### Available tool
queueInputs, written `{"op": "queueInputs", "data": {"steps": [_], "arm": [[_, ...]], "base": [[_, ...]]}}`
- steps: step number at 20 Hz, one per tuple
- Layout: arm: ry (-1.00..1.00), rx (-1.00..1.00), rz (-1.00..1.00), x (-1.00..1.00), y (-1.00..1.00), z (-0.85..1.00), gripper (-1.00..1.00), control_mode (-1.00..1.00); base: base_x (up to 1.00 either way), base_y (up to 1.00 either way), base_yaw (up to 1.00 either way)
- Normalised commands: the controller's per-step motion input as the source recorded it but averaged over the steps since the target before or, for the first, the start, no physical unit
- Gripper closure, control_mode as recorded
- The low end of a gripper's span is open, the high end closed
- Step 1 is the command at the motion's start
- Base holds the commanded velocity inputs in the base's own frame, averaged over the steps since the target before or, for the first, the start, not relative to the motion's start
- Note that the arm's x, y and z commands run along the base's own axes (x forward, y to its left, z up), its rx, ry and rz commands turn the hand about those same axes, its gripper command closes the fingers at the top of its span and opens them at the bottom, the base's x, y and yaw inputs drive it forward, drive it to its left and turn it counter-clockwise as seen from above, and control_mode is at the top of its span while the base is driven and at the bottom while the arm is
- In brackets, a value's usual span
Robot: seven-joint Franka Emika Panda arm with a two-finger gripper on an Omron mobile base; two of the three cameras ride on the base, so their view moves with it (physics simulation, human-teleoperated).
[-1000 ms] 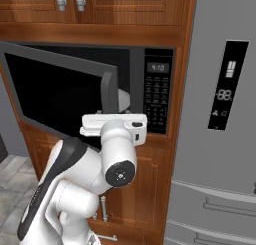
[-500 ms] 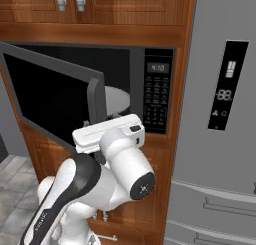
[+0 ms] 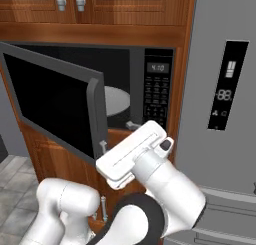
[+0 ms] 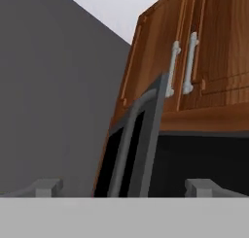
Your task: Open the microwave door.
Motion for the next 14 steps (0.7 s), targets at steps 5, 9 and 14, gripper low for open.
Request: {"op": "queueInputs", "data": {"steps": [5, 9, 14], "arm": [[-0.2, -0.4, 0.0, 0.5, 0.04, -0.21, -1.0, -1.0], [-0.13, -0.51, 0.0, 0.91, 0.06, -0.41, -1.0, -1.0], [-0.21, -0.48, -0.01, 0.69, 0.02, -0.41, -1.0, -1.0]], "base": [[0.0, 0.0, 0.0], [0.0, 0.0, 0.0], [0.0, 0.0, 0.0]]}}
